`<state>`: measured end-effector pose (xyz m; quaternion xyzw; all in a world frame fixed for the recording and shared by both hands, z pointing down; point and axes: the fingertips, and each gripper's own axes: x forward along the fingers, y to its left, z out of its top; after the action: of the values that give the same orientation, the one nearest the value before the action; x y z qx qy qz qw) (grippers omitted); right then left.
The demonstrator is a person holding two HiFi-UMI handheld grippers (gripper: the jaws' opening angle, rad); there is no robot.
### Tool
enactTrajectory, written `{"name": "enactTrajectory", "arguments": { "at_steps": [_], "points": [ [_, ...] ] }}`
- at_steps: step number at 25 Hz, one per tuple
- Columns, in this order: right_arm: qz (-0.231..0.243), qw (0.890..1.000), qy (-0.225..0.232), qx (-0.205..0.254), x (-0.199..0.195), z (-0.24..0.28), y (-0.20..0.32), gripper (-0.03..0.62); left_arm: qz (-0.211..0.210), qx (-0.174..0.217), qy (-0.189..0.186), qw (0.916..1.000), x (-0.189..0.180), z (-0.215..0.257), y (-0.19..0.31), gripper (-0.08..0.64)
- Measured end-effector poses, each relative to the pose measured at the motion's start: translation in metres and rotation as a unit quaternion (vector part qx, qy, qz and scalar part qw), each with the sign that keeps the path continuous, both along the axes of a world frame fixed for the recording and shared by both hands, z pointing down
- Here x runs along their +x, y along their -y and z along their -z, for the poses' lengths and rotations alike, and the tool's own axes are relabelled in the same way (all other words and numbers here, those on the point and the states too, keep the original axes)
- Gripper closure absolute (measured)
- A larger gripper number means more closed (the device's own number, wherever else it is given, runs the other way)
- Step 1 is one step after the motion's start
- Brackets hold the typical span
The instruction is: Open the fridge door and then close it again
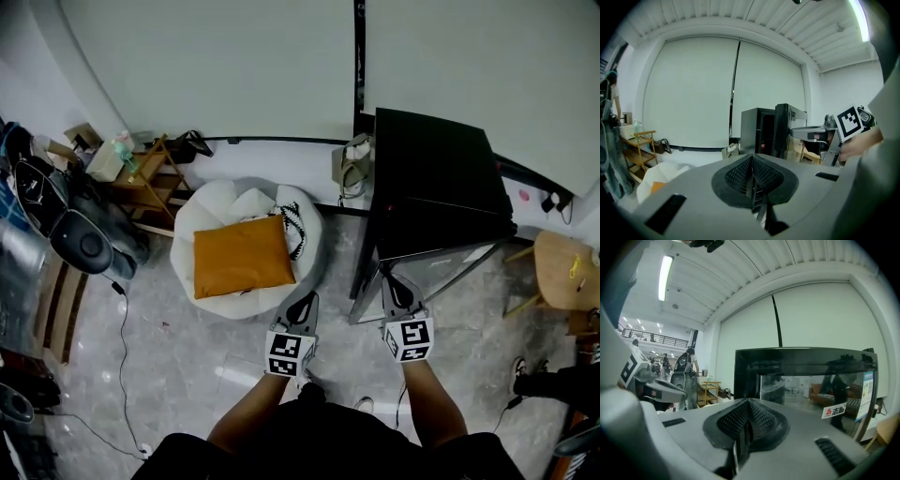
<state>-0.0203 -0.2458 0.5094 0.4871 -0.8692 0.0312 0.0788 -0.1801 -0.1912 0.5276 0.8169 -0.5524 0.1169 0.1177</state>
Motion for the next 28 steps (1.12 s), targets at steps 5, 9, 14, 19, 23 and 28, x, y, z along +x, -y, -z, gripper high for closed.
{"name": "enactTrajectory", "arguments": {
  "at_steps": [5, 9, 14, 19, 23, 28],
  "points": [
    [0.002, 1.0, -0.01, 0.01, -0.004, 0.0, 0.015, 0.572, -0.001, 0.0, -0.004, 1.0, -0.007, -0.004, 0.003, 0.537],
    [0.002, 1.0, -0.01, 0.008, -0.006, -0.001, 0.027, 0.572, -0.003, 0.003, -0.006, 1.0, -0.009, 0.0, 0.005, 0.537],
    [0.0, 1.0, 0.029, -0.01, -0.008, -0.002, 0.046, 0.572, -0.012, 0.008, -0.009, 0.9999, -0.006, 0.003, 0.01, 0.537],
    [-0.006, 1.0, 0.025, -0.011, -0.012, 0.0, 0.061, 0.572, -0.022, 0.009, -0.01, 0.9997, -0.002, 0.006, 0.011, 0.537],
    [-0.009, 0.999, 0.043, -0.021, -0.013, 0.0, 0.075, 0.572, -0.027, 0.007, -0.014, 0.9995, 0.0, 0.003, 0.01, 0.537],
    [-0.016, 0.999, 0.037, -0.017, -0.016, 0.0, 0.09, 0.572, -0.036, 0.003, -0.016, 0.9992, -0.001, -0.002, 0.008, 0.537]
  ]
}}
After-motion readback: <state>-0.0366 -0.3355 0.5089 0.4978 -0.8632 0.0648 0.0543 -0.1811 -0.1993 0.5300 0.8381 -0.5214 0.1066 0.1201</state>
